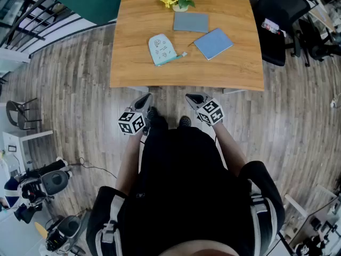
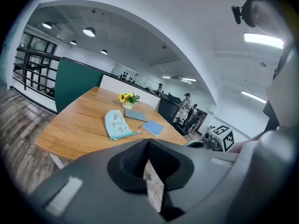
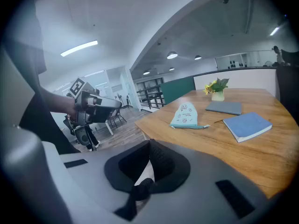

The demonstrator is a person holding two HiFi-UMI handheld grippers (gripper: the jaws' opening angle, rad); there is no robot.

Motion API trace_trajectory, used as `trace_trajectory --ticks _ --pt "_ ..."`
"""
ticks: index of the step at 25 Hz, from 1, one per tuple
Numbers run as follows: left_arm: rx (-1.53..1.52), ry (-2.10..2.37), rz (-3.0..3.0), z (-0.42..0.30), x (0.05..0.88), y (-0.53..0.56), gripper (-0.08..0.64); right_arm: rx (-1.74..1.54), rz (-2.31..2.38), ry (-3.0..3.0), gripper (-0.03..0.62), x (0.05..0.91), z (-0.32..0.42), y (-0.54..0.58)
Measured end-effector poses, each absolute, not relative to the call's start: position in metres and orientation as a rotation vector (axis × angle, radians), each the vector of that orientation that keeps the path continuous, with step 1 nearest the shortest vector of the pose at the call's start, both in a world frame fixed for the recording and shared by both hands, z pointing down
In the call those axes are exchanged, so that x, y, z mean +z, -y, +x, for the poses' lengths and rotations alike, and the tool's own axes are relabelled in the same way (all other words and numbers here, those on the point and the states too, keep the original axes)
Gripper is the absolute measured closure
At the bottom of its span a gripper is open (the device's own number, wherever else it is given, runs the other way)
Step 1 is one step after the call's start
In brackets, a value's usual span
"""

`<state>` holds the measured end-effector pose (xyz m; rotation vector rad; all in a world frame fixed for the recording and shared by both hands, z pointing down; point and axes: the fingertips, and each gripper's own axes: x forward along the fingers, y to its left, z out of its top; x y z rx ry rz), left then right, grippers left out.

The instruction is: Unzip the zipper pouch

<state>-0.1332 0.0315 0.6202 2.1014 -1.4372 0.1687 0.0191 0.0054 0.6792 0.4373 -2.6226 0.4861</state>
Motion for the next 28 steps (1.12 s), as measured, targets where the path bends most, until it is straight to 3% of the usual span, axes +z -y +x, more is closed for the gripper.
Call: trace_trajectory --ticks 28 --pt "0.299 1.451 2.208 -0.143 0.603 -0.066 0.563 0.256 0.484 2.638 0.589 0.642 -0.006 -0.013"
